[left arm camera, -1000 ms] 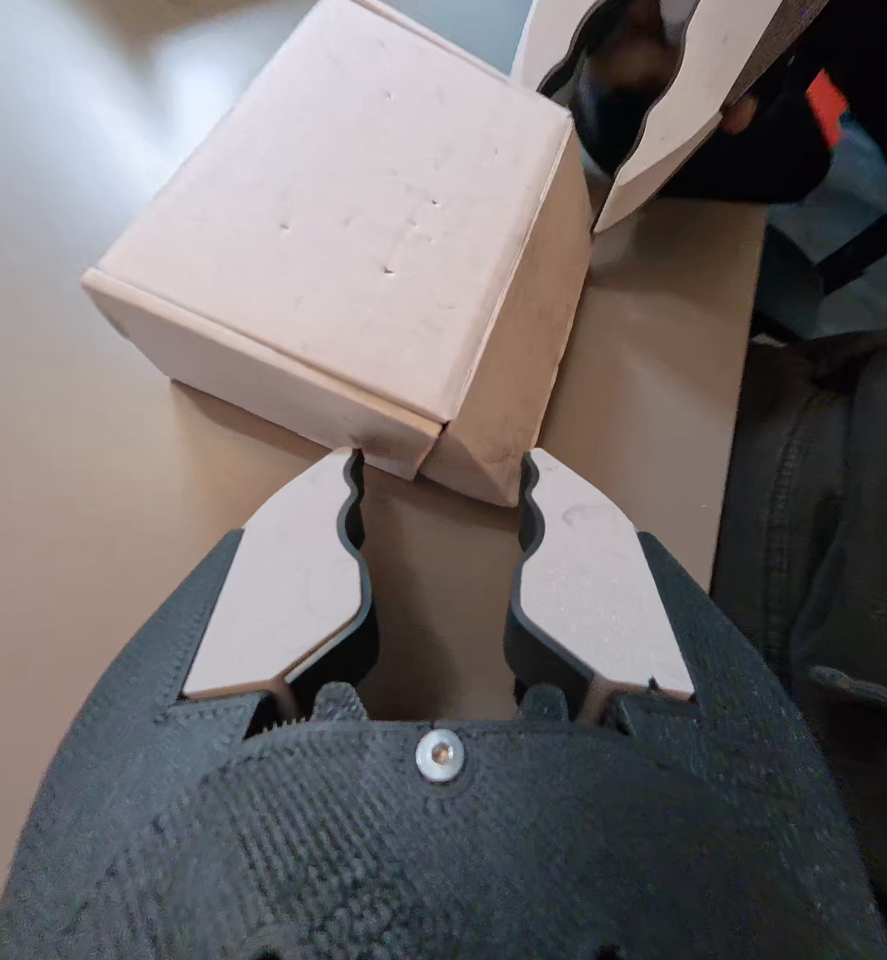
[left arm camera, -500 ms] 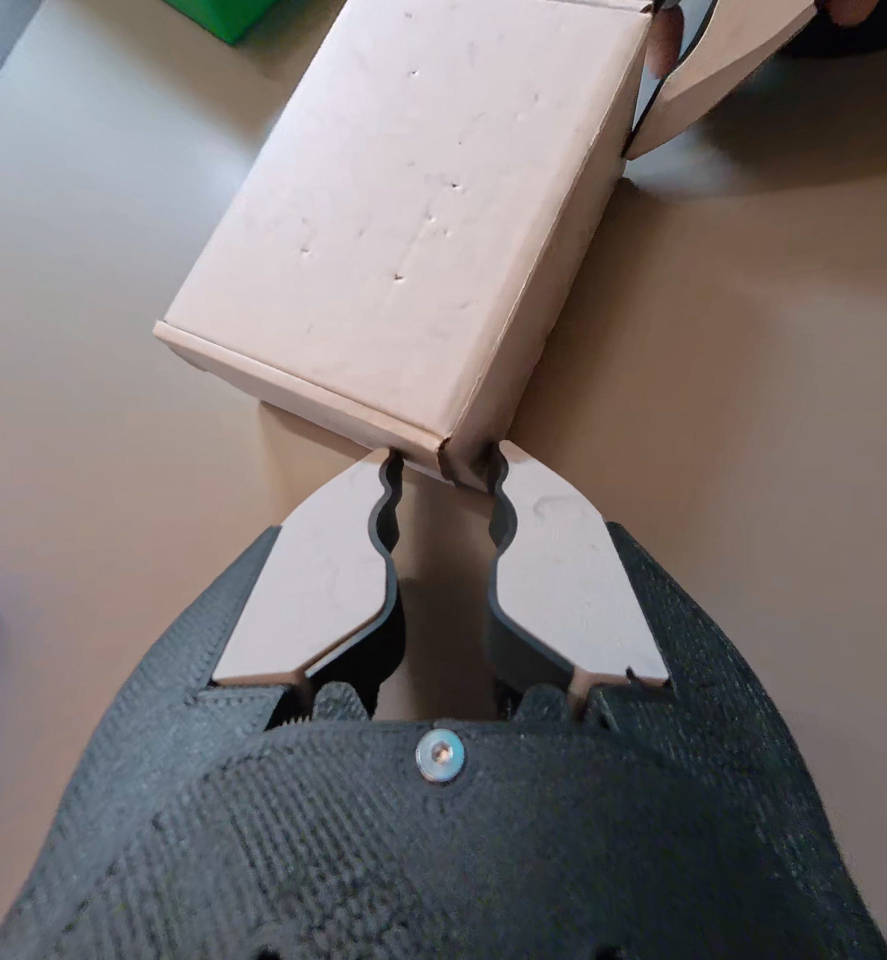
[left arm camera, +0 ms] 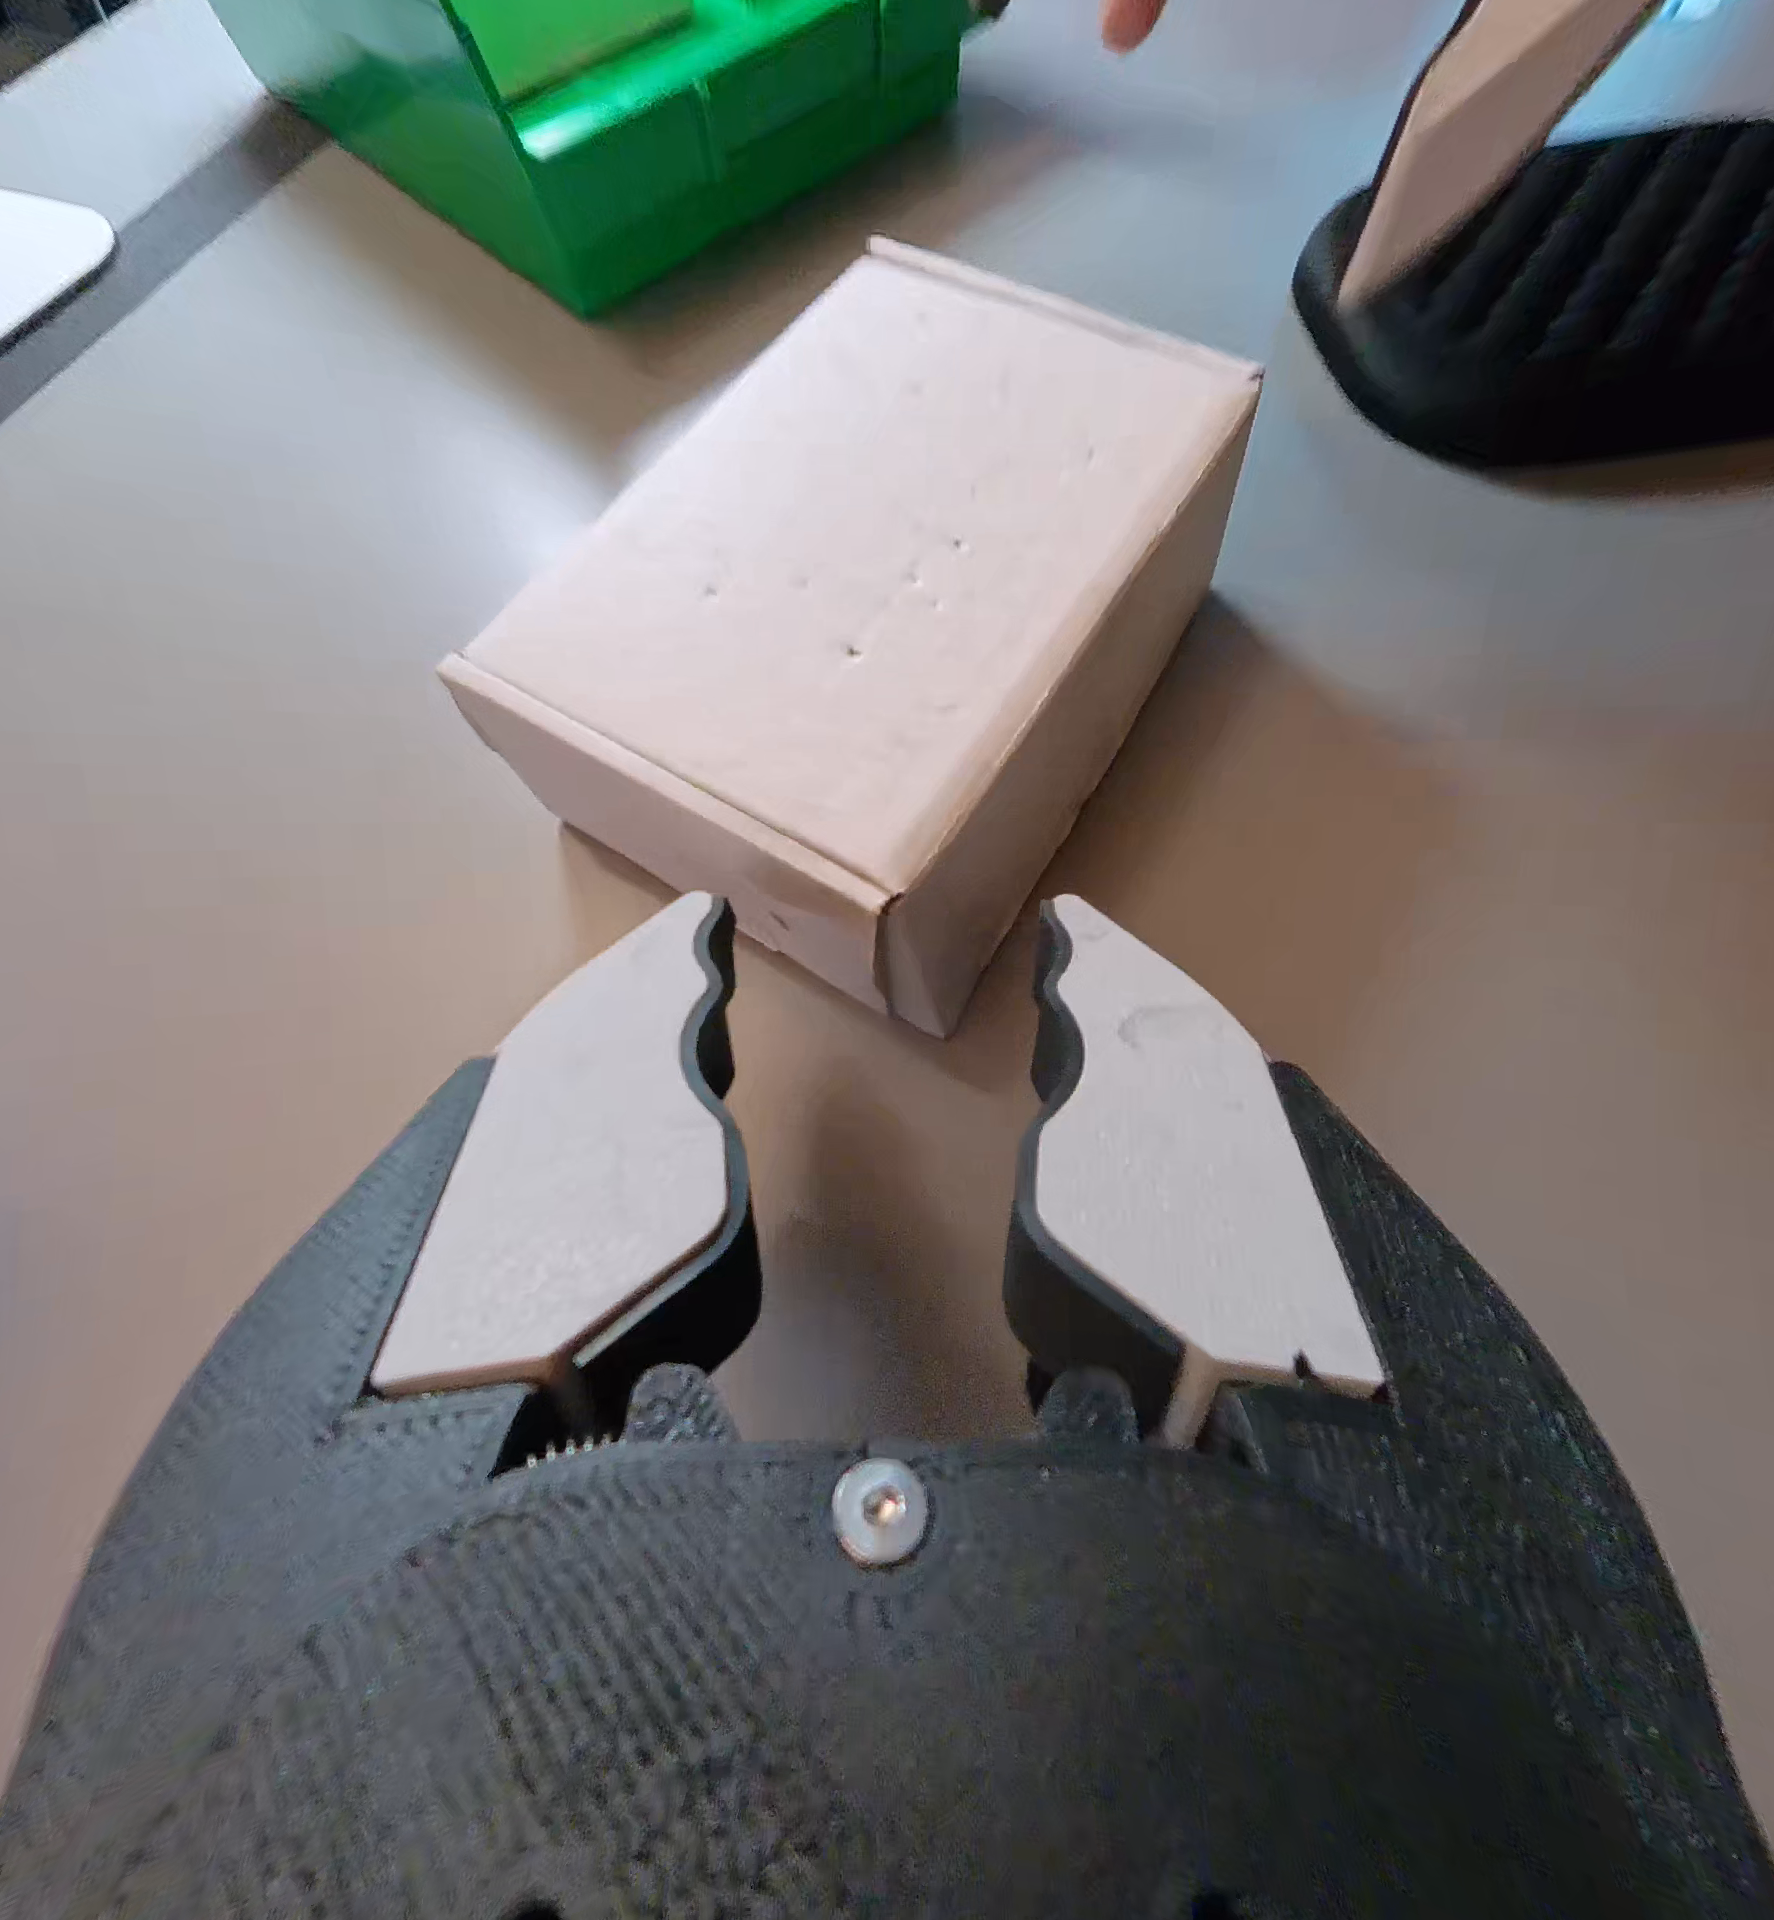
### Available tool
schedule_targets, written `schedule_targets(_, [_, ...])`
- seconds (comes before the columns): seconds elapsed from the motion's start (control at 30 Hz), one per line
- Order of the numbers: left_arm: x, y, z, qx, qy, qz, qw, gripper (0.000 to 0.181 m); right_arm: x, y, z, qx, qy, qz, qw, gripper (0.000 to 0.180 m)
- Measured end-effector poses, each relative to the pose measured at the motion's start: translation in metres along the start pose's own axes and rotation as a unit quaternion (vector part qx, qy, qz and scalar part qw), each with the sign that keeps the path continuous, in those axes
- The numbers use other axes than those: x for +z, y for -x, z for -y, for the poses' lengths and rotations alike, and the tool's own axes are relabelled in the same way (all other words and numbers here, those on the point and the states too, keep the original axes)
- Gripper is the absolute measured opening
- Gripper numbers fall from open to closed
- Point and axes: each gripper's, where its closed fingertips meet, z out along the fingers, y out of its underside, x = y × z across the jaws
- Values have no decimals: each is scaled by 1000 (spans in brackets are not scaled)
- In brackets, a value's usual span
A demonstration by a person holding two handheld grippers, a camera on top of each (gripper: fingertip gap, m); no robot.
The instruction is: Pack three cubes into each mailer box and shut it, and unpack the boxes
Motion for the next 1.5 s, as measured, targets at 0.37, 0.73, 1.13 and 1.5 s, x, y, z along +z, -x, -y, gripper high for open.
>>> schedule_targets(0.37, [-32, 12, 26, -32, -130, 25, 991, 70, 76, 5, 21, -85, 164, 105, 977, 116])
schedule_targets(0.73, [-39, 12, 23, -16, -117, 28, 993, 73, 101, 13, 16, -110, 207, 127, 964, 123])
schedule_targets(1.13, [8, -16, -22, 64, 70, -30, 995, 62, 87, 32, 13, -114, 164, 192, 961, 122])
schedule_targets(1.5, [18, -23, -25, 152, 76, -25, 985, 29, 87, 30, 8, -140, 170, 174, 960, 122])
